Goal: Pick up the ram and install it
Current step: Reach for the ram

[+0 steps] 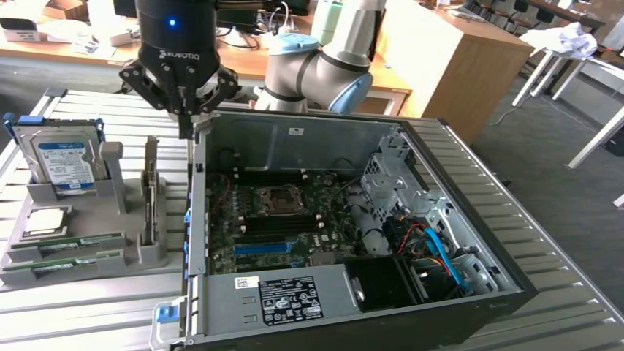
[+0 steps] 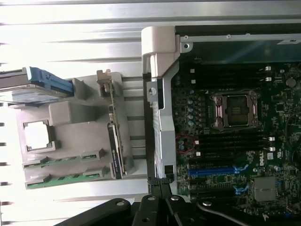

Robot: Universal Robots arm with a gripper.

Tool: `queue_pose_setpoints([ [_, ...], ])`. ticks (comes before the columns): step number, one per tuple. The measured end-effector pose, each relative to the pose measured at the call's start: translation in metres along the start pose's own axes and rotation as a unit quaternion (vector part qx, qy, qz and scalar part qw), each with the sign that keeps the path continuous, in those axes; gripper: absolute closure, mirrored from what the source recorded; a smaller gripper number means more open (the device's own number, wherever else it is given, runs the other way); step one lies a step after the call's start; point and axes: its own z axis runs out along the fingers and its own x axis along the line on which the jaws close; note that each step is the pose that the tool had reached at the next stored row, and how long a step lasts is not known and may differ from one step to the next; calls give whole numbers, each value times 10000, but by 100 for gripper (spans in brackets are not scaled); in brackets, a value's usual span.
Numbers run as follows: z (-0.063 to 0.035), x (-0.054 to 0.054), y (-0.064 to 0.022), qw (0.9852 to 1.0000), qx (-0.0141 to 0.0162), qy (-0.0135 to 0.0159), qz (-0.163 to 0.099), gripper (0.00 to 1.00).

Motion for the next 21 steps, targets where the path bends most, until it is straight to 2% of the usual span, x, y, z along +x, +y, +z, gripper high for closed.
queue_pose_setpoints([
  [21,-5,216,-14,10000,0,0,0,90],
])
